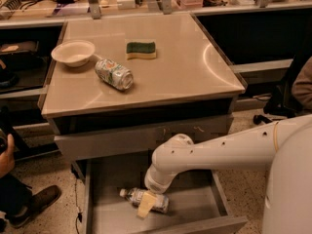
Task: Pick blue plastic bottle from middle drawer and place on counter
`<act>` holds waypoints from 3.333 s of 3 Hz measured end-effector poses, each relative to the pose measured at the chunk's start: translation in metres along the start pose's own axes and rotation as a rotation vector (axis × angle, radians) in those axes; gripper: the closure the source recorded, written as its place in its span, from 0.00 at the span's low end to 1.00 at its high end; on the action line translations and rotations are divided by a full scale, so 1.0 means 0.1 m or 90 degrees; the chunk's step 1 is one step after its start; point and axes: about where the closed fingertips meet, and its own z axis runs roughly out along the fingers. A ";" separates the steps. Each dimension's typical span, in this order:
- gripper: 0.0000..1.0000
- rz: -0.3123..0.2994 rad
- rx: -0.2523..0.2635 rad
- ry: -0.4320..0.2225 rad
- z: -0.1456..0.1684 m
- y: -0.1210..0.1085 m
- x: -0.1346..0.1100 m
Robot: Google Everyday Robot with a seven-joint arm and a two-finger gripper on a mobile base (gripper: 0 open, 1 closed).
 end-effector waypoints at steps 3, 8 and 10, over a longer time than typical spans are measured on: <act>0.00 0.077 -0.026 -0.033 0.93 -0.14 0.24; 0.89 0.098 -0.043 -0.030 1.08 -0.10 0.32; 1.00 0.158 -0.037 -0.067 0.38 0.15 0.42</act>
Offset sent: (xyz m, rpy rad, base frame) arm 0.0097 0.0054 -0.1096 0.0802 0.0536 -0.1329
